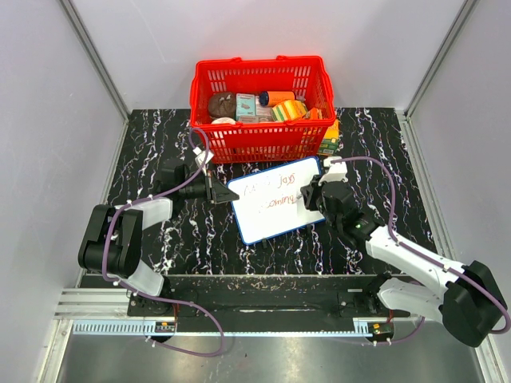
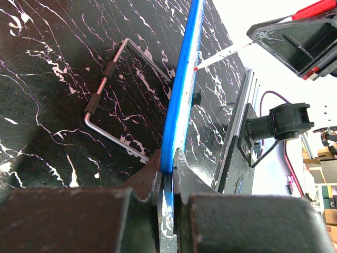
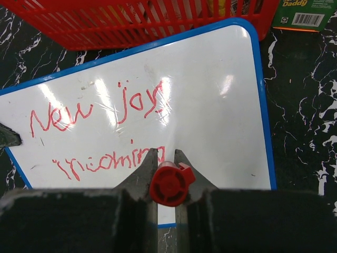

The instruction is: Write a sentence on the whiteboard

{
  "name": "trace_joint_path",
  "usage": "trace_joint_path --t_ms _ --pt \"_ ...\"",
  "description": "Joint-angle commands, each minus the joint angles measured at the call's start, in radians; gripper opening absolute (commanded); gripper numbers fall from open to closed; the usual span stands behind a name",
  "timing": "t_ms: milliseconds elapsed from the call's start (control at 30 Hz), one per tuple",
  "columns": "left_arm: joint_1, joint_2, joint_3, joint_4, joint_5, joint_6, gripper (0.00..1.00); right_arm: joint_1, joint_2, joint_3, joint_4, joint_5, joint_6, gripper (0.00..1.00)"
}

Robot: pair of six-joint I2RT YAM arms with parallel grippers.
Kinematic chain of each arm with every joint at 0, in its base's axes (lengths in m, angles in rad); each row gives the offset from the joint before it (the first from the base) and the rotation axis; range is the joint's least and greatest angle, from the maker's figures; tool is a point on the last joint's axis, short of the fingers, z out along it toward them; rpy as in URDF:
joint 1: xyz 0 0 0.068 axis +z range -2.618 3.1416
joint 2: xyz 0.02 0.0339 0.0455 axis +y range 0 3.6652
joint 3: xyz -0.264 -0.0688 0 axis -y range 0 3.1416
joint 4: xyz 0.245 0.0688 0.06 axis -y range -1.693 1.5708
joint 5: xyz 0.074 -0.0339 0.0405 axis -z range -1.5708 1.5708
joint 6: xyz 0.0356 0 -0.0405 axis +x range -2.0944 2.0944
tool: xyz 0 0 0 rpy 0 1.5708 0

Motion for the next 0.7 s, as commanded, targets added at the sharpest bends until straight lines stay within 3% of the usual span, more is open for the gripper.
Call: trace_joint_path --t_ms 0,667 --pt "-0.009 -0.004 -0.007 -0.001 -0.121 0.117 0.00 -0.007 0.000 -0.020 -0.043 -0.022 0.007 0.00" --pt "-0.009 -0.004 -0.008 -0.001 -0.122 0.117 0.00 -0.007 0.020 -0.006 0.009 -0.105 0.063 0.00"
